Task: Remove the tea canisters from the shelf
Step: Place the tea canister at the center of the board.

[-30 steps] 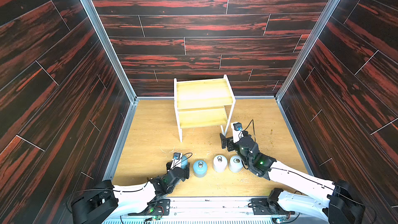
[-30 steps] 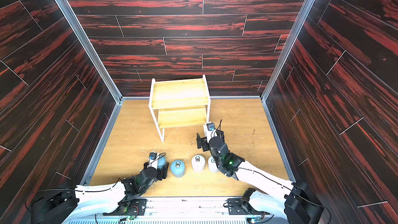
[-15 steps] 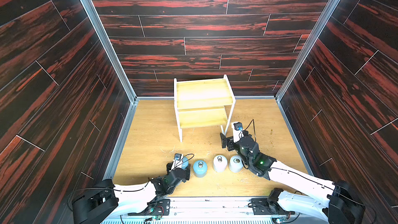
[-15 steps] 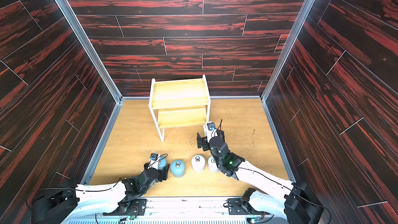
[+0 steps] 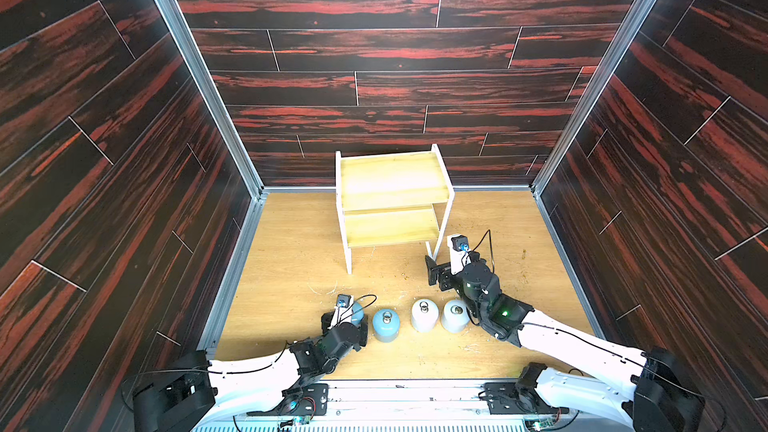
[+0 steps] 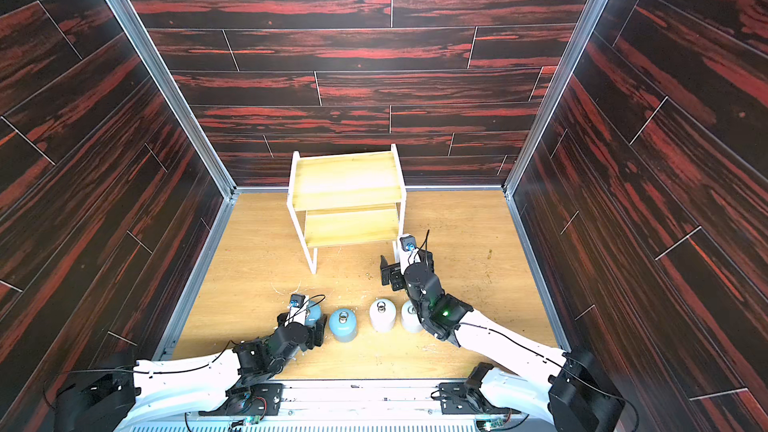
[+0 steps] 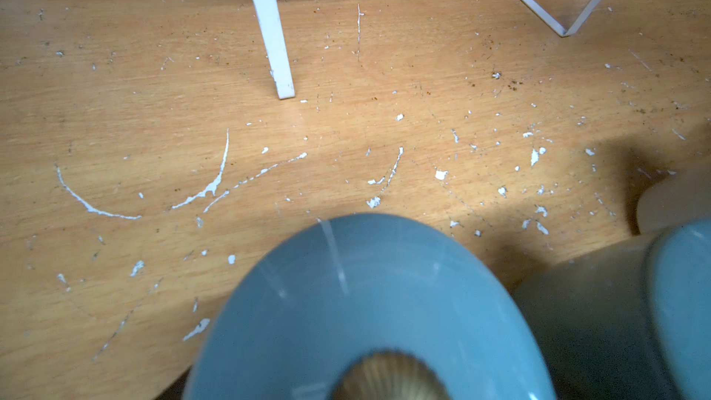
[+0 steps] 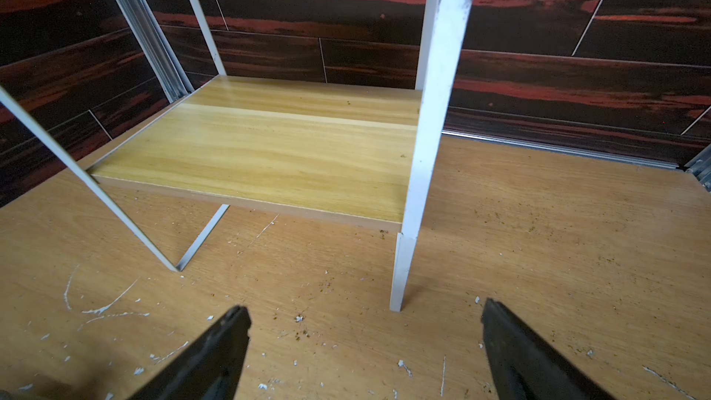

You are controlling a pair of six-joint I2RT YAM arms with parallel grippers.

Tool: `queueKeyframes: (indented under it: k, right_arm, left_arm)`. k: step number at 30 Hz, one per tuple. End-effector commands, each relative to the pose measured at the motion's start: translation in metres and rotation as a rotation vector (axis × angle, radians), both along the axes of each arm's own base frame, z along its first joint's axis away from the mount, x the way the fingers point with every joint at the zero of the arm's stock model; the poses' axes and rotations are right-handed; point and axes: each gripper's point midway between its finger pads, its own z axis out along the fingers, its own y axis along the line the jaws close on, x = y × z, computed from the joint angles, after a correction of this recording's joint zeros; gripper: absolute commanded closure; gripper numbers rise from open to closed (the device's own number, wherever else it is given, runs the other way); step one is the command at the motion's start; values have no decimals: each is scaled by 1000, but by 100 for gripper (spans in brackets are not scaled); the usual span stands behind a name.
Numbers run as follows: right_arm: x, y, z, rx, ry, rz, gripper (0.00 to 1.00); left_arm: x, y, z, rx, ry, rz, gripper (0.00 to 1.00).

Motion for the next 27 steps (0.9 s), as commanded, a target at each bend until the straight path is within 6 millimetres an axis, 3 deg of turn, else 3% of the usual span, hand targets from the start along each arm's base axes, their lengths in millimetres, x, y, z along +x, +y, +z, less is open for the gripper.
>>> queueKeyframes:
  k: [1, 27]
  right_arm:
    - [2, -1, 3, 11, -12, -2, 2]
    - [4, -2, 8, 15, -23, -2, 2]
  left_arm:
    - [1, 1, 7, 3, 0, 16, 11]
    - [4, -6, 52, -18, -54, -10, 11]
